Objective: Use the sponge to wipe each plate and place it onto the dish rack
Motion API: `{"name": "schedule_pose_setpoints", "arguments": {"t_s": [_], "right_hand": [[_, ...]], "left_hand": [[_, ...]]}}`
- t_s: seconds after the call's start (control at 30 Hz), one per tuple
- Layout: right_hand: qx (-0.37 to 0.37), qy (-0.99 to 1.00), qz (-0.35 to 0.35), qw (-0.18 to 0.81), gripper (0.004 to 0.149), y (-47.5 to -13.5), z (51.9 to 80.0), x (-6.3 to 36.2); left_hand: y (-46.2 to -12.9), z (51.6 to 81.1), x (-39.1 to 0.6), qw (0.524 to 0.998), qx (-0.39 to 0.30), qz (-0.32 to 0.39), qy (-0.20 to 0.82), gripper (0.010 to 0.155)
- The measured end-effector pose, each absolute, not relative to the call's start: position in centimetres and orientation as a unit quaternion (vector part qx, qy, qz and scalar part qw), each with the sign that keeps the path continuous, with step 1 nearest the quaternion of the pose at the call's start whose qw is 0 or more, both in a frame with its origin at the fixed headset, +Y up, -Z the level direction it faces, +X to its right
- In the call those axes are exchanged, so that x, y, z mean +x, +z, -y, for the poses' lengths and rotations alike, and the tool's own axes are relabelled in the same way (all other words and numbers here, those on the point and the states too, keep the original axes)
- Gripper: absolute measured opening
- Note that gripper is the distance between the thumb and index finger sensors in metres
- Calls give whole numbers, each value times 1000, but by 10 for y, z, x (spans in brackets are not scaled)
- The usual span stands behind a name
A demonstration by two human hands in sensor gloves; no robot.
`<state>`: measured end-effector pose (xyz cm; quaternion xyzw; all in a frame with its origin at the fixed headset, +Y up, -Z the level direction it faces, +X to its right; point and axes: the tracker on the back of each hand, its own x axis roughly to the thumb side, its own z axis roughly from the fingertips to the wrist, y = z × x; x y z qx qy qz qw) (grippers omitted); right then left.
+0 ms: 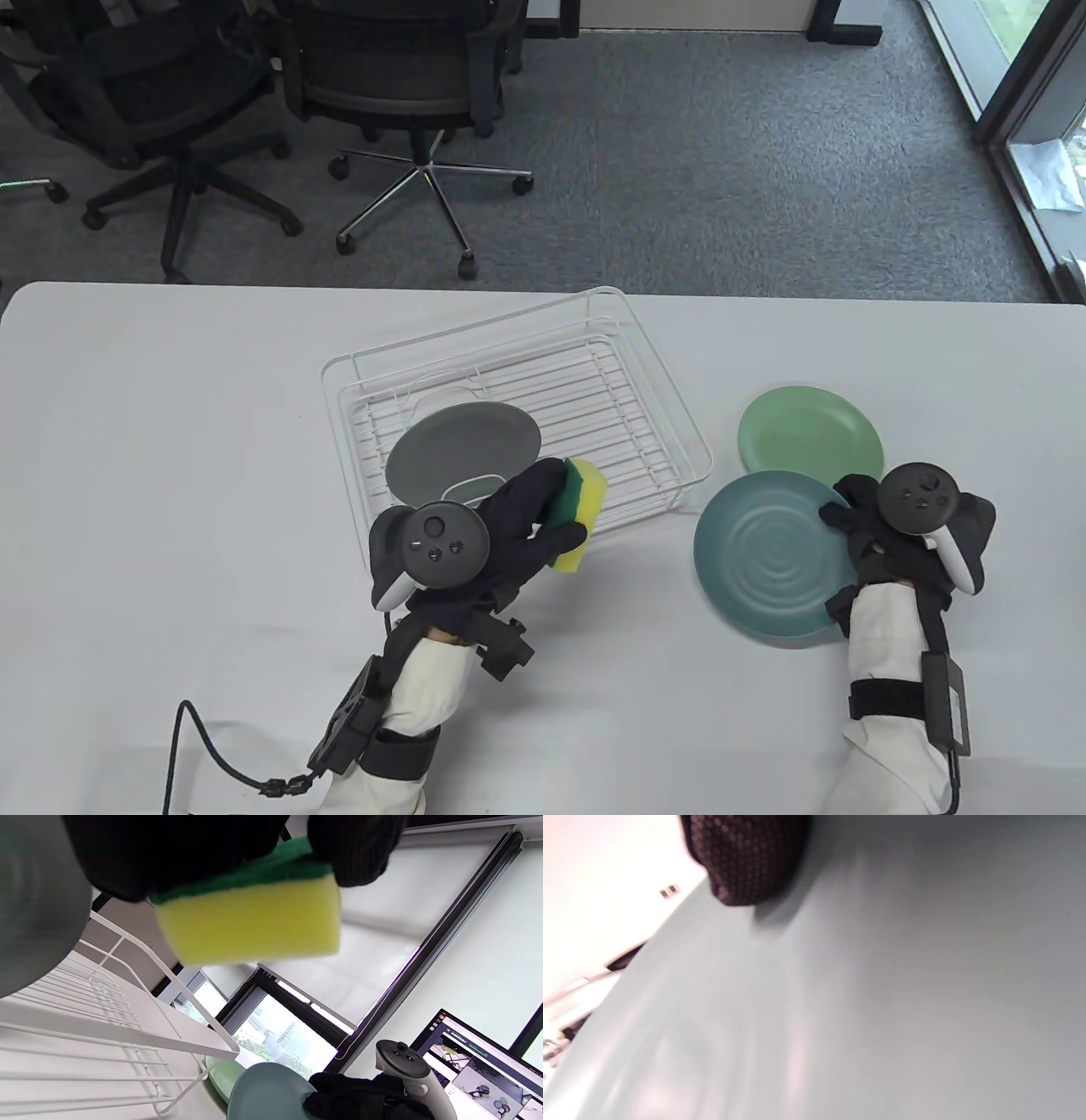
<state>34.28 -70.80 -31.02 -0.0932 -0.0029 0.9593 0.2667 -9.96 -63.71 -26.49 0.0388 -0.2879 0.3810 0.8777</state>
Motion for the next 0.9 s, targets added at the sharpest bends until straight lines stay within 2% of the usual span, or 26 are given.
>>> {"name": "schedule_pose_setpoints", "arguments": {"t_s": [0.27,0.43,0.57,0.9], "right_hand": [[-68,942,58,325,33,-300,651,317],[-29,928,88,361,35,-295,631,285],[6,913,94,397,37,-293,630,259],[85,863,112,485,39,-285,639,211]], "left_hand": [[-254,628,-94,877,62,303,368,72],[-246,622,-87,886,93,305,337,72],[-241,622,-81,900,116,302,293,72],[-237,628,-66,945,168,268,88,72]]}}
